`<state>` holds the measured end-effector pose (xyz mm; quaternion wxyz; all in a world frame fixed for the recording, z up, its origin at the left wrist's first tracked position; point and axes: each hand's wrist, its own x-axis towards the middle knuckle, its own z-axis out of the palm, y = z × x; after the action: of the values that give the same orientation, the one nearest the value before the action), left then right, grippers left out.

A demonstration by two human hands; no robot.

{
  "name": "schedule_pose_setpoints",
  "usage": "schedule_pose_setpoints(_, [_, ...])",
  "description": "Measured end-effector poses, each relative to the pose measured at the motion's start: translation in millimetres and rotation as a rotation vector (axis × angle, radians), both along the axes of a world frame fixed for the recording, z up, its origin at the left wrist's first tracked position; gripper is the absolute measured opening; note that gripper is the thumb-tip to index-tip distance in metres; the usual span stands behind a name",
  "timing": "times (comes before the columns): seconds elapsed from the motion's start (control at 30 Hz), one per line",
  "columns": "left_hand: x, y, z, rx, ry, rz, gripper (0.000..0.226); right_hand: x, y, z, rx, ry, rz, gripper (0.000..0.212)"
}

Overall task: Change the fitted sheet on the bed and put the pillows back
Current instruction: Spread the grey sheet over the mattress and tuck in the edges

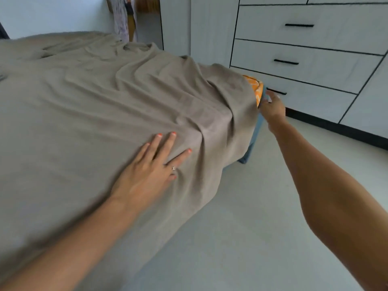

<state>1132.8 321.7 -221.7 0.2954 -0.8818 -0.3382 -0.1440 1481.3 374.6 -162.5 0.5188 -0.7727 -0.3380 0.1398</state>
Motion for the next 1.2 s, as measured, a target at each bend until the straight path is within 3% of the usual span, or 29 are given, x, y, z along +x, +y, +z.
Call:
schedule_pose_setpoints(0.07, [-3.3, -1.7, 1.3, 0.045, 0.011, 0.018, 0.065, 13.3, 17.2, -3.9, 0.002, 0.196, 0.092, 0.055])
schedule_pose_setpoints(0.17, [-2.1, -5.8, 9.8, 0.000, 0.058, 0.076, 0.063, 11.8, 43.4, -0.5, -0.117, 0.344, 0.146, 0.111])
schedule_pose_setpoints(0.2, [-2.6, -8.0, 11.9, -0.029, 0.067, 0.084, 0.062, 4.5, 44.5, 4.4, -0.131, 0.319, 0.176, 0.117])
schedule_pose_setpoints(0.27, [-3.6, -10.9, 18.5, -0.083, 0.088, 0.091, 0.060, -4.5, 42.3, 12.7, -0.207, 0.259, 0.278, 0.097])
schedule_pose_setpoints(0.37, [-4.1, -9.5, 23.5, -0.119, 0.156, 0.122, 0.060, 5.9, 31.1, 25.7, -0.350, 0.471, 0.566, 0.055])
schedule_pose_setpoints(0.5, [-0.1, -13.9, 27.6, -0.143, 0.176, 0.160, 0.065, 40.8, 18.6, 28.6, -0.418, 0.556, 0.788, 0.030])
schedule_pose_setpoints(0.6, [1.1, -17.0, 29.0, -0.144, 0.168, 0.215, 0.069, 49.8, 9.9, 18.9, -0.327, 0.679, 0.829, 0.022])
schedule_pose_setpoints(0.7, [7.1, -20.5, 31.2, -0.183, 0.119, 0.278, 0.062, 59.8, 13.9, 23.9, -0.032, 0.892, 0.787, 0.041])
schedule_pose_setpoints(0.8, [20.0, -26.1, 40.9, -0.252, 0.043, 0.289, 0.075, 80.5, 15.8, 44.6, 0.255, 1.075, 0.655, 0.036])
schedule_pose_setpoints(0.93, [42.3, -40.5, 56.3, -0.242, 0.094, 0.166, 0.081, 123.5, 12.4, 53.2, 0.526, 1.105, 0.392, 0.023])
schedule_pose_setpoints(0.97, [47.3, -44.5, 55.6, -0.254, 0.120, 0.120, 0.082, 139.7, 16.1, 43.8, 0.591, 1.093, 0.331, 0.028])
schedule_pose_setpoints(1.07, [53.2, -53.2, 50.5, -0.323, 0.202, 0.058, 0.076, 167.1, 5.1, 15.6, 0.561, 1.097, 0.122, 0.032])
schedule_pose_setpoints(1.2, [52.4, -48.4, 52.3, -0.286, 0.275, 0.072, 0.048, 137.4, -44.6, 13.6, 0.198, 1.088, 0.148, 0.030])
